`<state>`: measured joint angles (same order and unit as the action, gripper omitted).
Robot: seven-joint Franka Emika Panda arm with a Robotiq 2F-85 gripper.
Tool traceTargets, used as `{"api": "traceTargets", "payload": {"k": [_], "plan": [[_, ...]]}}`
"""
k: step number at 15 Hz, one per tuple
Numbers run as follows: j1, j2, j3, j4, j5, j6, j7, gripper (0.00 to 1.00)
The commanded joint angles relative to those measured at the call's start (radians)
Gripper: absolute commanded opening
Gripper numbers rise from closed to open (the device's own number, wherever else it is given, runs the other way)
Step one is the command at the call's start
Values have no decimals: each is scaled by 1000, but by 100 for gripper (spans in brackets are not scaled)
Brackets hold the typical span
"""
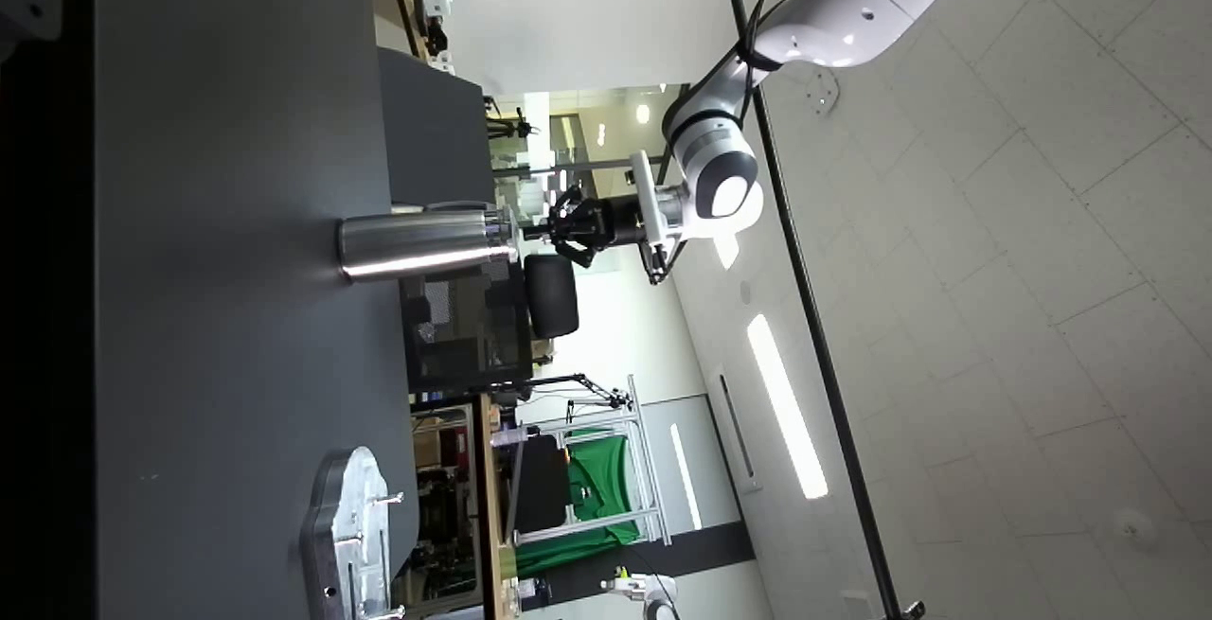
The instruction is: Push down on the top of the flask
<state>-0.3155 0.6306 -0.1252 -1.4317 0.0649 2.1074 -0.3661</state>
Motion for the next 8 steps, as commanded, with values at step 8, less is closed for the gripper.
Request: {"api": "traceTargets", "payload": {"k": [8], "plan": [[-13,30,15,28,10,-5,37,0]]}}
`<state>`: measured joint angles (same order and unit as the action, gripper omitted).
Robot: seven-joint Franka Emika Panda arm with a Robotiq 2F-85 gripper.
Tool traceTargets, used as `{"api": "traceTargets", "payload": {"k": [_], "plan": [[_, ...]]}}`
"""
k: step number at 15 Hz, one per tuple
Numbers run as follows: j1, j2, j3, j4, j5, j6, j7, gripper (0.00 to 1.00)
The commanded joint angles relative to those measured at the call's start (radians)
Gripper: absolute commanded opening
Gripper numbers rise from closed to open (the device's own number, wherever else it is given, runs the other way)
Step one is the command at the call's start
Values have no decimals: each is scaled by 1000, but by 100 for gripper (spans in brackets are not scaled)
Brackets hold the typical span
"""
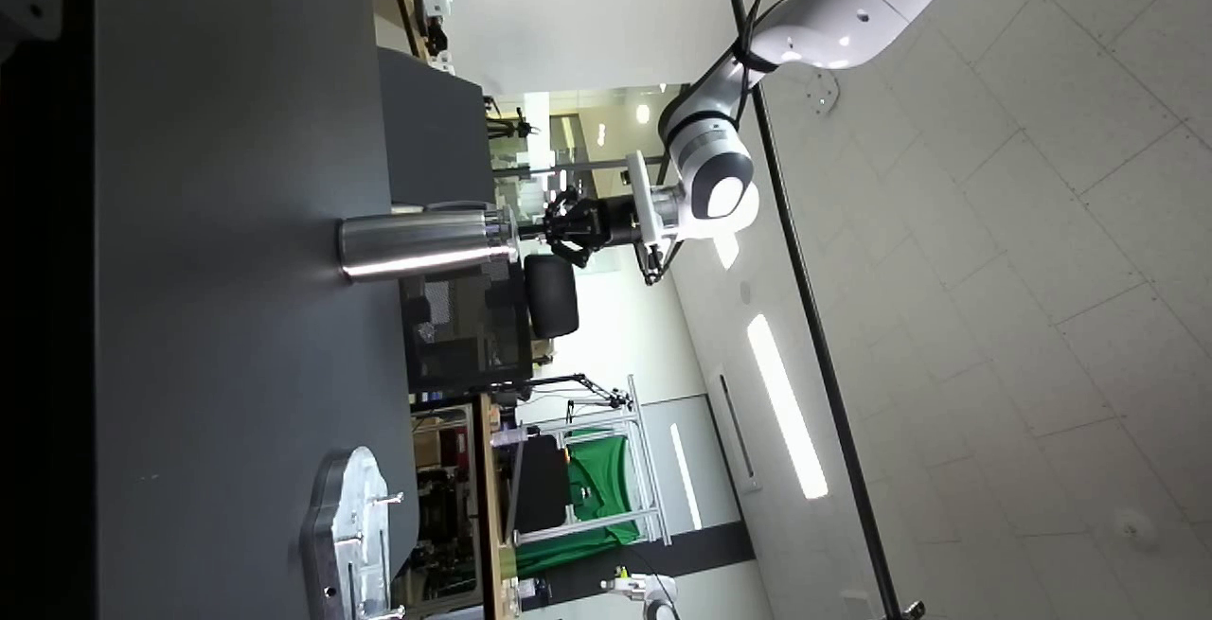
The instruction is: Push down on the top of the flask
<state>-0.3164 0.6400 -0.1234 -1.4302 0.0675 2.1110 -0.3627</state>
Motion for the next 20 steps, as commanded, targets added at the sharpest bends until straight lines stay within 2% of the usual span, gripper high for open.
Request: {"api": "traceTargets", "payload": {"k": [1,11,16,20], "plan": [[-12,22,13,28,7,-10,35,0],[-16,47,10,60,5,-45,56,0],[5,-17,7,70,-13,-52,70,0],[31,-81,3,90,-50,-144,66,2]]}}
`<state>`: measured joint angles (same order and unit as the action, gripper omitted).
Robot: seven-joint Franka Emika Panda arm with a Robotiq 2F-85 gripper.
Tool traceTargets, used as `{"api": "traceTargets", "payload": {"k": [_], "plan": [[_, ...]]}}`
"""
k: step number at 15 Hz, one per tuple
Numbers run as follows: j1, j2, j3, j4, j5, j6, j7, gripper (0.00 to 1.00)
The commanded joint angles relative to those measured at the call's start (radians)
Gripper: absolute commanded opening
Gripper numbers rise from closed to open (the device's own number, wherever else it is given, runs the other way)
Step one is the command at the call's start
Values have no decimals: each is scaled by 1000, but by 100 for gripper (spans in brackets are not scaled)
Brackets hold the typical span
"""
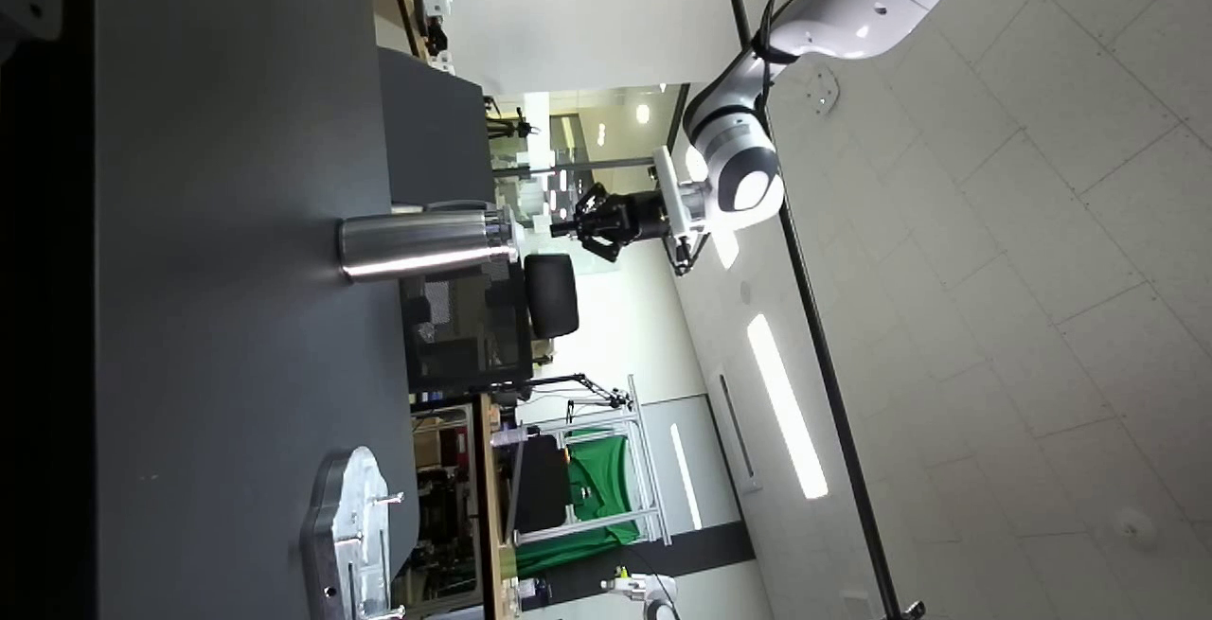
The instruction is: Push down on the top of the flask
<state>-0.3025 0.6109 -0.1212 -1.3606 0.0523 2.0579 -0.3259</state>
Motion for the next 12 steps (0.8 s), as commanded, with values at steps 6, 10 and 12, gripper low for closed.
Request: {"api": "traceTargets", "payload": {"k": [6,10,12], "plan": [[59,-134,12,3,-73,-250,3,50],[78,-141,20,12,-93,-336,-9,78],[86,-137,22,15,-103,-358,-9,92]]}}
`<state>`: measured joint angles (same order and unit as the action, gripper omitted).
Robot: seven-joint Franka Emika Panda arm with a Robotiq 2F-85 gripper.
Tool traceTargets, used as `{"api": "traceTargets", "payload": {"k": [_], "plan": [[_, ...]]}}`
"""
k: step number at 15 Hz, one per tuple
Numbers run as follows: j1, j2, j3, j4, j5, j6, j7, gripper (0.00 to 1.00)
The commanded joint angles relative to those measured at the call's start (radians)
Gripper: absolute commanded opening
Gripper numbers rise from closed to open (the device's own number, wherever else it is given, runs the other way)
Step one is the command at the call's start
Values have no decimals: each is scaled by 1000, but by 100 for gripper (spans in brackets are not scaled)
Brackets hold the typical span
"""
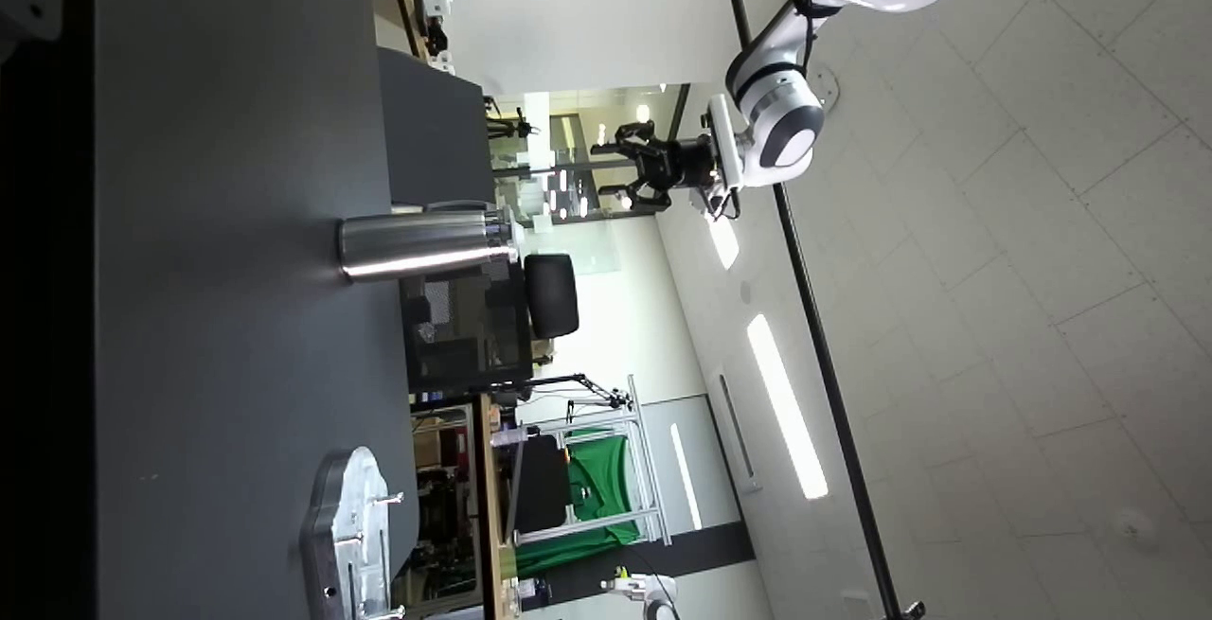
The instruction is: Push down on the top of the flask
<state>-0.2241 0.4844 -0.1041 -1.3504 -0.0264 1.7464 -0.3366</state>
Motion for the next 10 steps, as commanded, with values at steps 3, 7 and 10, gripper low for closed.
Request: {"api": "traceTargets", "payload": {"k": [3,7,10], "plan": [[13,-8,6,7,-42,-70,1,100],[8,2,10,6,-39,-61,-2,100],[8,2,10,6,-40,-63,-2,100]]}}
